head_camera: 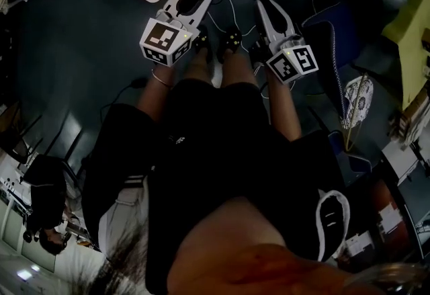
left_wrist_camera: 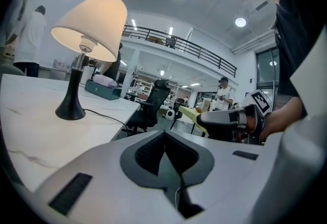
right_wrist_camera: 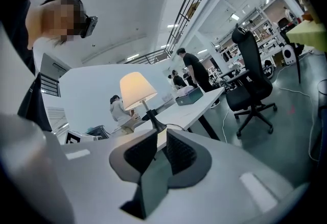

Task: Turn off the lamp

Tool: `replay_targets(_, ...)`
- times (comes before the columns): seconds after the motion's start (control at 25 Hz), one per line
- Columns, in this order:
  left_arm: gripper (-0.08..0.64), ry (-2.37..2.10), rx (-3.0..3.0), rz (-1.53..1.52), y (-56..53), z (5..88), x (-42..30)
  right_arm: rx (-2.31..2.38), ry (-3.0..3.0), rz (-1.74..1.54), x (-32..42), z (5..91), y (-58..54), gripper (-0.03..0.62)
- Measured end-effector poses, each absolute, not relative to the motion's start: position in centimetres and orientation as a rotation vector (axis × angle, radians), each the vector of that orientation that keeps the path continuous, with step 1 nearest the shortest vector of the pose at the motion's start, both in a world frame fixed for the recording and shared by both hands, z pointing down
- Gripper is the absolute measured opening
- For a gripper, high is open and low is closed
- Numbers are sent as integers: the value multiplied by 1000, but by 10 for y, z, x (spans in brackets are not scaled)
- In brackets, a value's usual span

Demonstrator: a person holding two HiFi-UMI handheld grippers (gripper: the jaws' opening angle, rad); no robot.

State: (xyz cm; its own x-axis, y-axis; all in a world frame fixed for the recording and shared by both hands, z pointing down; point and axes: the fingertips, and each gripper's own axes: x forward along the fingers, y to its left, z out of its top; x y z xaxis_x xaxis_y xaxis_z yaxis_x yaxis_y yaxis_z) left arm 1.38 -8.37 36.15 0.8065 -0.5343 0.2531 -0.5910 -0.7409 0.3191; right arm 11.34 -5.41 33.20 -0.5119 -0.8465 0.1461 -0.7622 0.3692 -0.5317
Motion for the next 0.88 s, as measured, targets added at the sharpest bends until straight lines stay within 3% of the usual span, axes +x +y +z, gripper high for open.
replay_targets(0.36,6,-988,2543,197,-88,390,26,-1394,2570,-923,114,382,-74,32)
replay_targets(0.72,6,-1079,2554,179,-99,419,28,-1461,2546,-986,115,439,-106,80)
replay_targets(0.88,6,-1121,2525,213,-103,439,27,-1520,2528,-1017,117,467,-121,143)
